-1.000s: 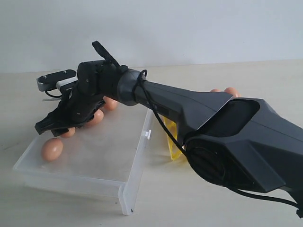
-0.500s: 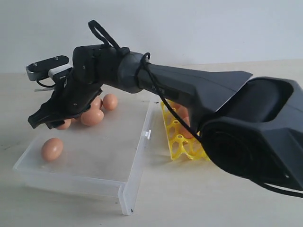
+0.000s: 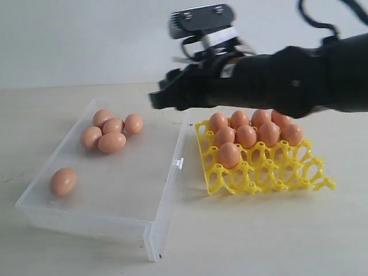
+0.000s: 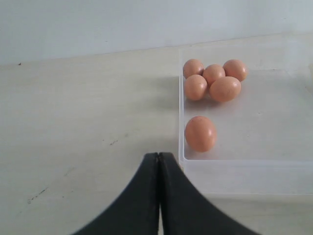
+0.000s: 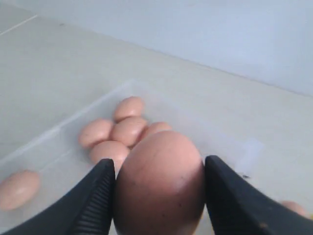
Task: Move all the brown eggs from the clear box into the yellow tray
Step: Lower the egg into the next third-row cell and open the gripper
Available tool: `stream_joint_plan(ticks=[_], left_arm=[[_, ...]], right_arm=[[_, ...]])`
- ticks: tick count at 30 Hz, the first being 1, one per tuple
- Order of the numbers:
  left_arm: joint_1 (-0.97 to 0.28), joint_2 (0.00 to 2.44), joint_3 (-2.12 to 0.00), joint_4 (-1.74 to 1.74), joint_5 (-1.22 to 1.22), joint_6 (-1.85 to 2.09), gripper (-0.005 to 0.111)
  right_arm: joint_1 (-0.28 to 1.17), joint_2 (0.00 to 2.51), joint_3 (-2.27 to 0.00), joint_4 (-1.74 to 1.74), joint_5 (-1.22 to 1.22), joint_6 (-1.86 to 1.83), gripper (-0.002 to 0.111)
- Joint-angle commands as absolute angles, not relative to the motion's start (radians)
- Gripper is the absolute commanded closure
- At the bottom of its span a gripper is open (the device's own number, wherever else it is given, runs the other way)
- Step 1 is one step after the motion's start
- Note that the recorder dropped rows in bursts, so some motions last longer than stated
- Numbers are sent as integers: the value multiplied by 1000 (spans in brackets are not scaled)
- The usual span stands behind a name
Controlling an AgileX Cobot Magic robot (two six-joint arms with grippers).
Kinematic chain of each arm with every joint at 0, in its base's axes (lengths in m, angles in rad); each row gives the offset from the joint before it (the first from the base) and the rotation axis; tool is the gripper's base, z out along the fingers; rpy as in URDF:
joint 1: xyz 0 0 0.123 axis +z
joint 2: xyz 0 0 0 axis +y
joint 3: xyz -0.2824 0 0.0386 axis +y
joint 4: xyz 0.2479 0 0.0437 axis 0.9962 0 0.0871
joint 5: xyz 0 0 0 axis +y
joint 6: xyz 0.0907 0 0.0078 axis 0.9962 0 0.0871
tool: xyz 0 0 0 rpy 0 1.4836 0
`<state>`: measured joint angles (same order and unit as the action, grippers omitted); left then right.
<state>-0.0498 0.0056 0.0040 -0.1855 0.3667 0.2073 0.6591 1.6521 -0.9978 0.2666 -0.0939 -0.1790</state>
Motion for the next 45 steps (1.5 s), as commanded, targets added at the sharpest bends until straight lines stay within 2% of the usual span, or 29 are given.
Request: stream_joint_plan(ticks=[1, 4, 7, 14, 21, 45], left_arm=[[-49, 0, 0, -186, 357, 206, 107], [-49, 0, 0, -186, 357, 206, 107], [-49, 0, 0, -186, 357, 206, 107], [-49, 0, 0, -186, 357, 206, 107], [-49, 0, 0, -186, 357, 206, 107], [-49, 0, 0, -186, 357, 206, 107]], right_arm=[[446, 1577, -843, 284, -107, -191, 108], [346, 1619, -826, 284, -98, -170, 108], [324, 1696, -826, 284, -102, -165, 108], [326, 1827, -826, 284, -159, -120, 108], [384, 1816, -826, 271, -177, -51, 108], [418, 1799, -826, 270, -191, -49, 108]])
